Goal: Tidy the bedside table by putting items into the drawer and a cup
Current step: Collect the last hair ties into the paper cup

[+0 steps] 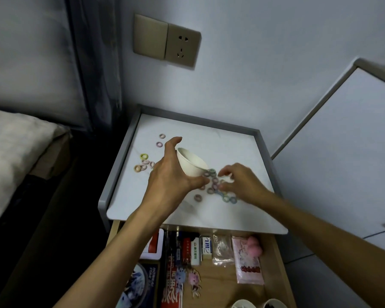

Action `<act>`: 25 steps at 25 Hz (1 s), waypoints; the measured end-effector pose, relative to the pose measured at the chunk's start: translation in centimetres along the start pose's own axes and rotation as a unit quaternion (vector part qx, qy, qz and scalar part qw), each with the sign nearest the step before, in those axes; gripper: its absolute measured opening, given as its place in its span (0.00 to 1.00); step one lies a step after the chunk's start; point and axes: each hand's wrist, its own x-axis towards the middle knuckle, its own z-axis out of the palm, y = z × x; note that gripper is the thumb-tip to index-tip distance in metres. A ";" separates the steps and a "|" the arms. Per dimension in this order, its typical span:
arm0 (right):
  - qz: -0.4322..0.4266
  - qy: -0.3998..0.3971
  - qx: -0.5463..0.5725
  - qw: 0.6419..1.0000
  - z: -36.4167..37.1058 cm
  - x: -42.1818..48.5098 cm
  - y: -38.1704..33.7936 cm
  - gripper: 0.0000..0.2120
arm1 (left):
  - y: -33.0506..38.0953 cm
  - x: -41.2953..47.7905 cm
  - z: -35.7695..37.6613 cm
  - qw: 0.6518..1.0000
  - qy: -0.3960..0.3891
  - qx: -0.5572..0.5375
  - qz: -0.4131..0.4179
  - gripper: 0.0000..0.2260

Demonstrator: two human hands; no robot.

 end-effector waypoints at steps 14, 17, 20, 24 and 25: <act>-0.027 0.053 0.059 0.996 2.9 0.4 0.5 0.03 | 0.0 0.1 0.1 1.000 0.002 0.004 0.004 0.46; -0.008 0.070 0.105 0.992 0.6 0.3 -0.4 0.04 | 0.0 0.0 0.0 1.000 -0.001 0.004 0.006 0.46; -0.047 0.124 0.174 0.976 -3.5 0.0 -2.9 0.04 | 0.2 -0.1 0.0 1.000 -0.002 0.006 0.007 0.46; -0.154 0.022 0.254 0.955 -6.5 -1.4 -8.5 0.03 | 0.4 -0.1 0.3 1.000 -0.015 0.000 0.007 0.46; -0.178 -0.024 0.235 0.955 -6.1 -1.8 -9.5 0.05 | 0.4 -0.2 0.4 1.000 -0.021 -0.002 0.011 0.46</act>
